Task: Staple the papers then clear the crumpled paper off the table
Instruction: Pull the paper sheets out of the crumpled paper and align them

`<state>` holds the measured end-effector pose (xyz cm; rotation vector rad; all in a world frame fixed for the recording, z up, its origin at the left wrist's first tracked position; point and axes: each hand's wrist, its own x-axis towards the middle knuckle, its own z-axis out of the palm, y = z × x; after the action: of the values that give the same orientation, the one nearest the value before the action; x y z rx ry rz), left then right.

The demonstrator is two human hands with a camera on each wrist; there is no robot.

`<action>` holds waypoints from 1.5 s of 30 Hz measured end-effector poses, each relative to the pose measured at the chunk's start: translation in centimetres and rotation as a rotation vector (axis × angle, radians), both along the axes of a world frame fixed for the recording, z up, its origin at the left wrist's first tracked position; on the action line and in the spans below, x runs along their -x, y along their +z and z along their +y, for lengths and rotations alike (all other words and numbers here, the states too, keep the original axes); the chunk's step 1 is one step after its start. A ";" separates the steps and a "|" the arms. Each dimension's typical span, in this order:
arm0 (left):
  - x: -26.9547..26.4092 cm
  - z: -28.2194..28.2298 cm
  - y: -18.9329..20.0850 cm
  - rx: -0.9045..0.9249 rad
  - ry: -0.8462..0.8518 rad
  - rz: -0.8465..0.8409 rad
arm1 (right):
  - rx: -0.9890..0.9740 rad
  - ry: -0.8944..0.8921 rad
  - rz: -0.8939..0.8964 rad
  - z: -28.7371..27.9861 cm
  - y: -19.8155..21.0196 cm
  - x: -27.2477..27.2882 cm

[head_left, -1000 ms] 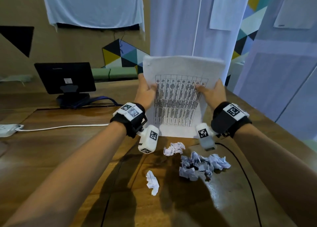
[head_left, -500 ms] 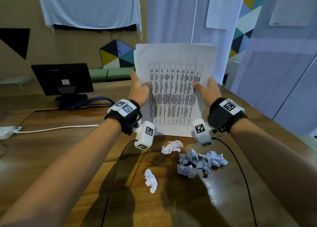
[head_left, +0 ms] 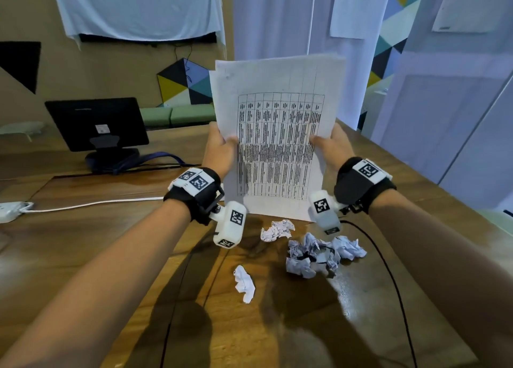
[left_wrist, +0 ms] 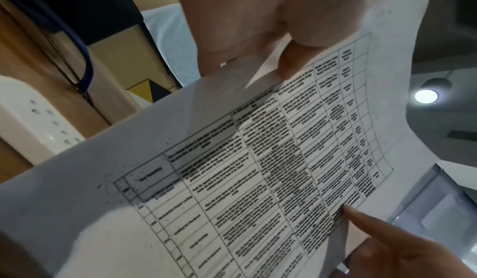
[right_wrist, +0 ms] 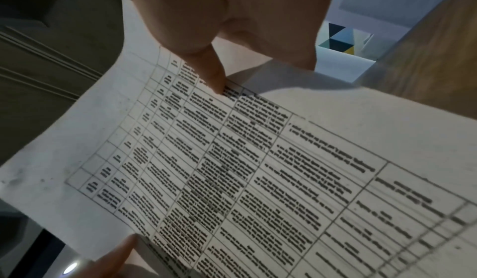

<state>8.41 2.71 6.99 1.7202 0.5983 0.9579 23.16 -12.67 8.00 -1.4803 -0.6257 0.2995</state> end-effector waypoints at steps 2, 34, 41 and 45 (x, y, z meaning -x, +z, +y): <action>0.3 -0.1 -0.7 0.026 -0.006 0.008 | 0.056 0.034 -0.023 -0.3 -0.5 0.5; 0.2 -0.3 6.4 -0.242 0.032 -0.116 | -0.176 -0.014 0.024 1.1 4.4 -0.1; 0.7 0.1 6.1 -0.281 0.036 -0.091 | -0.145 0.026 0.037 1.2 4.7 0.2; 0.7 0.5 7.2 -0.244 0.081 -0.147 | -0.149 0.037 -0.005 1.1 5.9 0.5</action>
<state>7.71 3.19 14.22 1.8300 0.4723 1.2447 22.63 -11.53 13.91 -1.3278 -0.6659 0.2725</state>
